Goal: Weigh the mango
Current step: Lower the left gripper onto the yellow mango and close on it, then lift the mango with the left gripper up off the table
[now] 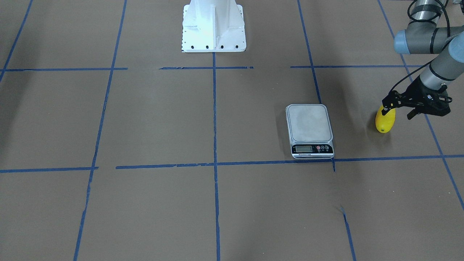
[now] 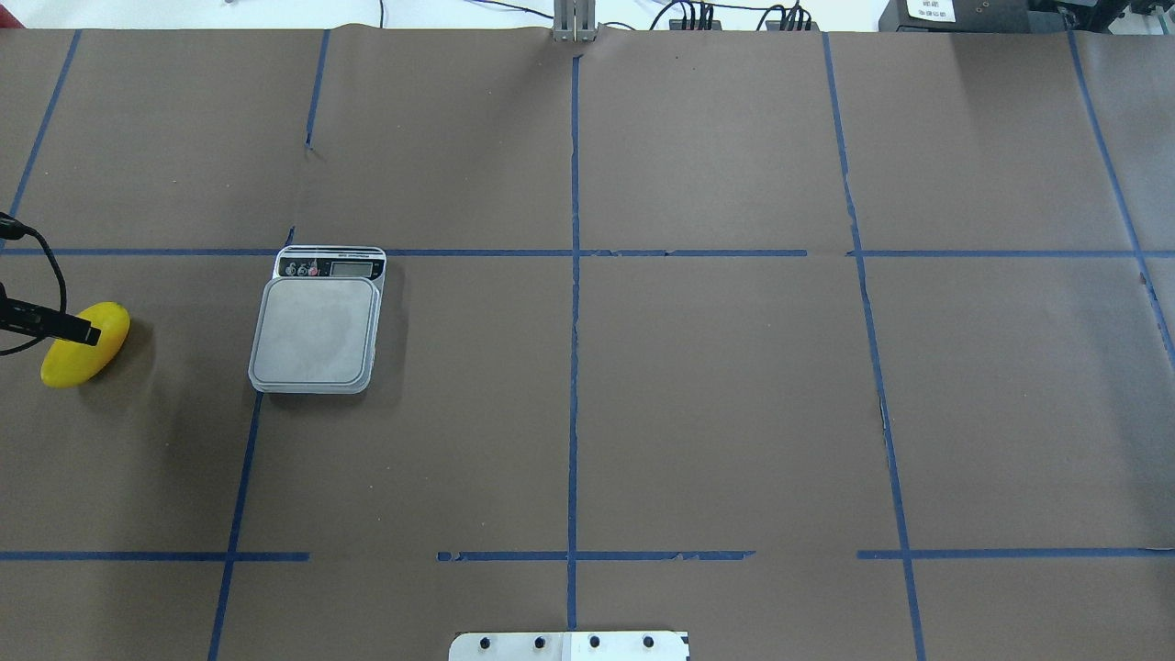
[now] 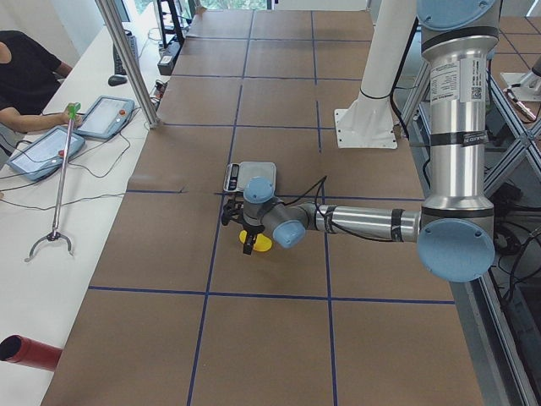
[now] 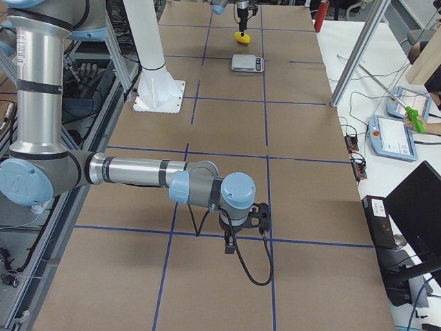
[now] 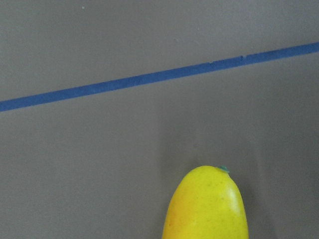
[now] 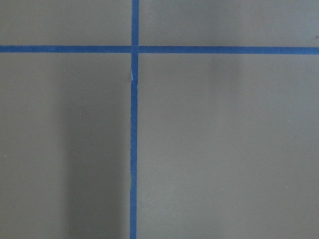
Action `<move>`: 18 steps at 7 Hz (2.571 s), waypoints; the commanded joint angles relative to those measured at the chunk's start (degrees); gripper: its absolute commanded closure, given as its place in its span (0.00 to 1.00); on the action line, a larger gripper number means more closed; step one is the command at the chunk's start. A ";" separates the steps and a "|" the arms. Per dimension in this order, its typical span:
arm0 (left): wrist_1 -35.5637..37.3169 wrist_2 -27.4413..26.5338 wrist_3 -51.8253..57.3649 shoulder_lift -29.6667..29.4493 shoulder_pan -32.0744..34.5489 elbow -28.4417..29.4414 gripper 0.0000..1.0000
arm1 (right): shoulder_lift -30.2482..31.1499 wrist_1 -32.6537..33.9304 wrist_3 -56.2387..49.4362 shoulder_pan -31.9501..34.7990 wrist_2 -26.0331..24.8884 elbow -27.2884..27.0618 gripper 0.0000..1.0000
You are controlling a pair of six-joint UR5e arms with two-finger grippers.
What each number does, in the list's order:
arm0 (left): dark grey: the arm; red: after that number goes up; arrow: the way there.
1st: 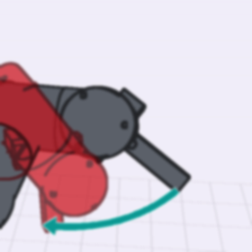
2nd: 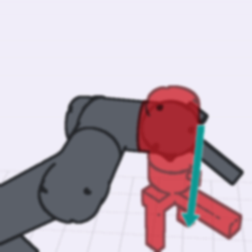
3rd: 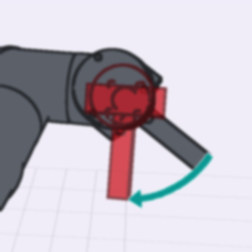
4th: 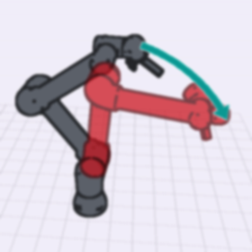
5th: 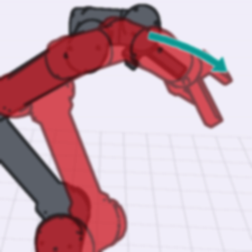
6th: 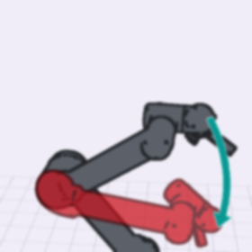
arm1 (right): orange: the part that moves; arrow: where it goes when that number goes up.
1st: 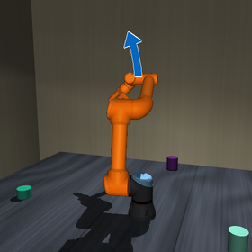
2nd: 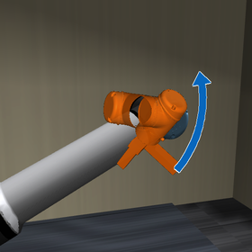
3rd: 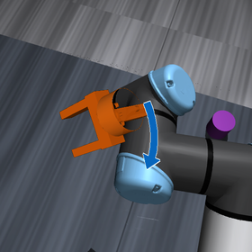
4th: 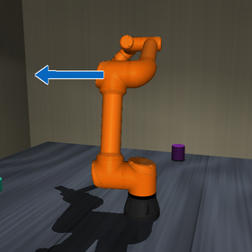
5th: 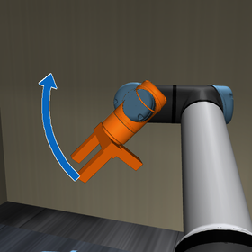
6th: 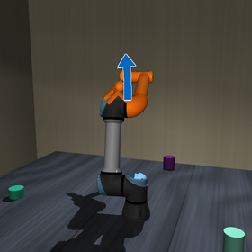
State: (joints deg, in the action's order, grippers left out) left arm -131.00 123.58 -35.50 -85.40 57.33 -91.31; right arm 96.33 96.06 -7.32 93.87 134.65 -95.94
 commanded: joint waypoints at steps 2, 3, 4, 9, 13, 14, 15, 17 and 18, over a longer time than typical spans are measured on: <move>-0.31 -0.01 -0.18 -3.09 -1.61 4.19 0.00 | 0.00 0.00 0.03 0.00 0.00 0.05 0.00; -0.31 -0.01 -0.18 -3.19 -1.70 4.30 0.00 | 0.00 0.09 0.03 0.00 0.00 0.05 0.00; -0.22 0.08 -0.36 -3.11 -1.70 4.21 0.24 | 0.00 0.00 0.03 0.00 0.00 0.05 0.00; 10.70 5.52 2.95 1.64 1.10 -13.66 1.00 | 0.00 0.00 0.03 0.00 0.00 -0.04 0.00; 44.99 5.35 21.17 -5.73 19.98 -28.90 1.00 | 0.00 0.00 0.03 0.00 0.00 -0.04 0.00; 47.57 5.53 20.30 -6.79 19.84 -30.66 1.00 | 0.00 0.00 0.03 0.00 0.00 -0.04 0.00; 47.24 6.31 13.33 -8.88 18.53 -31.20 1.00 | 0.00 0.00 0.03 0.00 0.00 0.05 0.00; 47.42 7.73 -2.91 -16.59 6.80 -32.00 1.00 | 0.00 0.00 0.03 0.00 0.00 0.05 0.00; 47.50 7.55 -7.95 -19.16 3.61 -31.83 1.00 | 0.00 0.00 0.03 0.00 0.00 -0.04 0.00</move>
State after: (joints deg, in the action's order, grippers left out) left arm -83.64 131.14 -35.98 -100.70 65.77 -123.15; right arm 96.33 96.06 -7.29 93.87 134.65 -95.93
